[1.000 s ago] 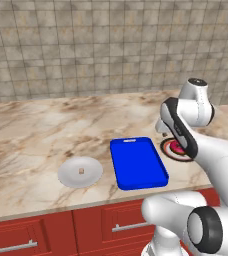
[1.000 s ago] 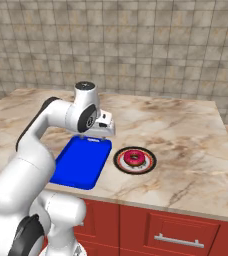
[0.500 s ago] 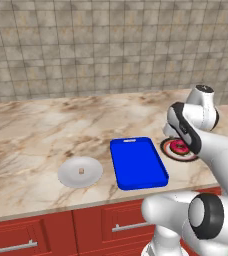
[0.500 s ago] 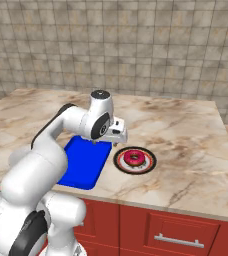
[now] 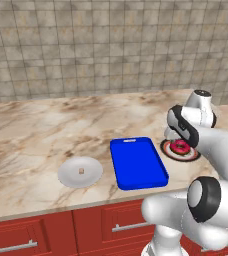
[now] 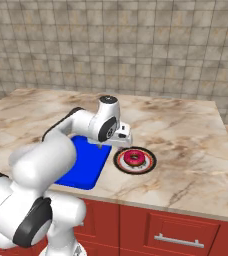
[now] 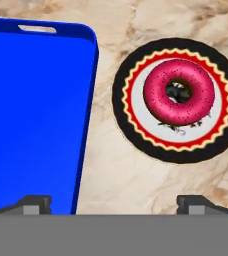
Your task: Move the dessert items from the plates to the tray.
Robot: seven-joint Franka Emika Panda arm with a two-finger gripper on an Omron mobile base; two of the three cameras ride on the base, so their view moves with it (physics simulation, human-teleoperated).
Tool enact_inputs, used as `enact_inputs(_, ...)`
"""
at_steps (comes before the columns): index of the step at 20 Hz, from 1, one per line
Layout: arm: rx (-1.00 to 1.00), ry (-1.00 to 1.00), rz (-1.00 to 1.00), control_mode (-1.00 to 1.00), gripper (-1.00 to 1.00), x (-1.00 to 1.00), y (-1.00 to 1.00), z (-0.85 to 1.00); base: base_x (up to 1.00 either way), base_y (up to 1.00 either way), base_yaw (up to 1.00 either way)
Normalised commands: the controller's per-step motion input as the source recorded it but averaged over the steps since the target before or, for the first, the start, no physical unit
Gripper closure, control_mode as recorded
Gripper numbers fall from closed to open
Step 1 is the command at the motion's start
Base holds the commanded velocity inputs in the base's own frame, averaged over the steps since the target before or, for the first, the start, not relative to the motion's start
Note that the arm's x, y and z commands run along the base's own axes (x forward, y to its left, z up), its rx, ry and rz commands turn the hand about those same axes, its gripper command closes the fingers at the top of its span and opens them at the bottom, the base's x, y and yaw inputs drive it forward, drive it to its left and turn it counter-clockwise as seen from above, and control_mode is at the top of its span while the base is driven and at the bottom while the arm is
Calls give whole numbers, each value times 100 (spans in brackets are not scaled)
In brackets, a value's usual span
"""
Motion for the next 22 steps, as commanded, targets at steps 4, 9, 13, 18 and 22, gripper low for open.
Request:
enact_inputs(4, 0, 7, 0, -100, -100, 18, -11, -34, 0, 0, 0)
enact_inputs(9, 0, 9, 0, -100, -100, 22, -19, -27, 0, 0, 0)
enact_inputs(13, 0, 7, 0, -100, -100, 18, -23, -19, 0, 0, 0)
enact_inputs(18, 0, 5, 0, -100, -100, 22, -15, -17, 0, 0, 0)
enact_inputs(22, 0, 2, 2, -100, -100, 27, -3, -18, 0, 0, 0)
